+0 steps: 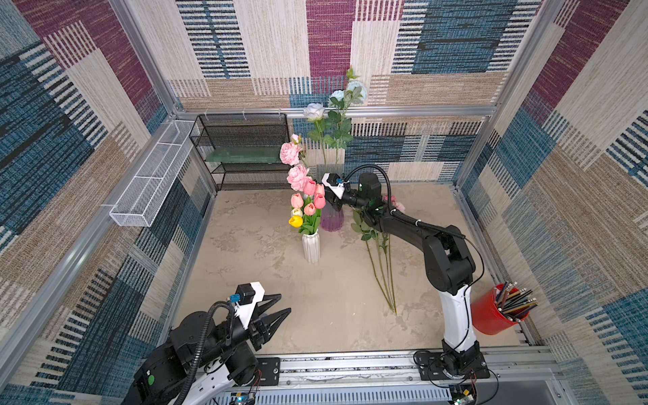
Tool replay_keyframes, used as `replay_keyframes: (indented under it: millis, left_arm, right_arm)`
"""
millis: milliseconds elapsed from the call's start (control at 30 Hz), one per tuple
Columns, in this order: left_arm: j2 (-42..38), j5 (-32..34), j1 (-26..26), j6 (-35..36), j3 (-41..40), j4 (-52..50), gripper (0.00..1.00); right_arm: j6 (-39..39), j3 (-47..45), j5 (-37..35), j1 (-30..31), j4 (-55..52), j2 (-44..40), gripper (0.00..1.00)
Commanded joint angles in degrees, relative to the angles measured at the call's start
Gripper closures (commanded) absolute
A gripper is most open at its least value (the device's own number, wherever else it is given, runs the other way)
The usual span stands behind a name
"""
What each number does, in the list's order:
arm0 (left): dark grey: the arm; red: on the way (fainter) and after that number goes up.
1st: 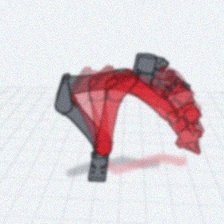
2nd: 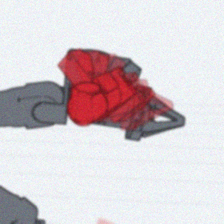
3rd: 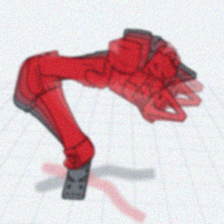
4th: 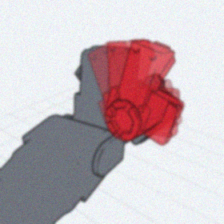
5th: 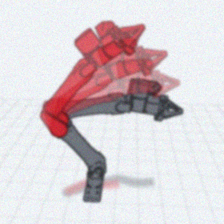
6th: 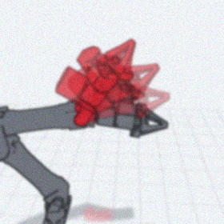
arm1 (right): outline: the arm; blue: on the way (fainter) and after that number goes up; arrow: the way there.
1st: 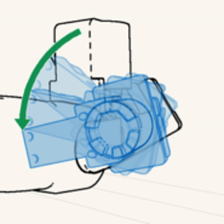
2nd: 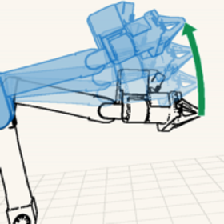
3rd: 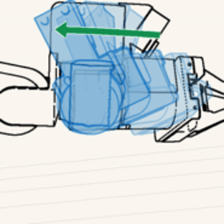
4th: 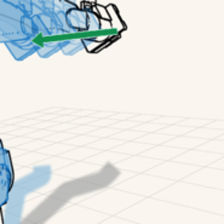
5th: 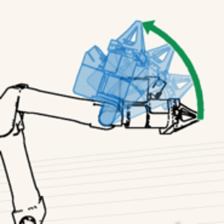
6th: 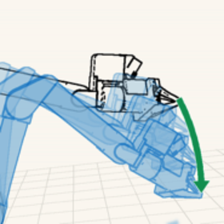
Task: Pick out pink flowers from the vase
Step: Pick up the flower from the vase.
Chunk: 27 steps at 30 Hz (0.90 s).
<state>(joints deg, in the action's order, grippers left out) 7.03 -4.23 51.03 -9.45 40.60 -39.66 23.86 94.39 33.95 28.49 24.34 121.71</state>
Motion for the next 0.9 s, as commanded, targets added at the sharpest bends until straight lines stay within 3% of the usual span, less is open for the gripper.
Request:
replay_keyframes:
  millis: [0,233,867]
  left_arm:
    - [0.03,0.74,0.00,0.74,0.01,0.55,0.51]
    - [0.09,0.32,-0.03,0.76,0.04,0.66,0.51]
    - [1.41,-0.41,0.03,0.68,0.17,0.64,0.52]
  right_arm:
    - [-2.59,-0.75,-0.57,-0.34,2.20,-0.06,0.88]
    - [-4.82,-2.72,0.66,-0.85,5.38,-2.05,0.99]
    - [-16.25,-3.78,2.87,-3.30,13.43,-12.72,1.00]
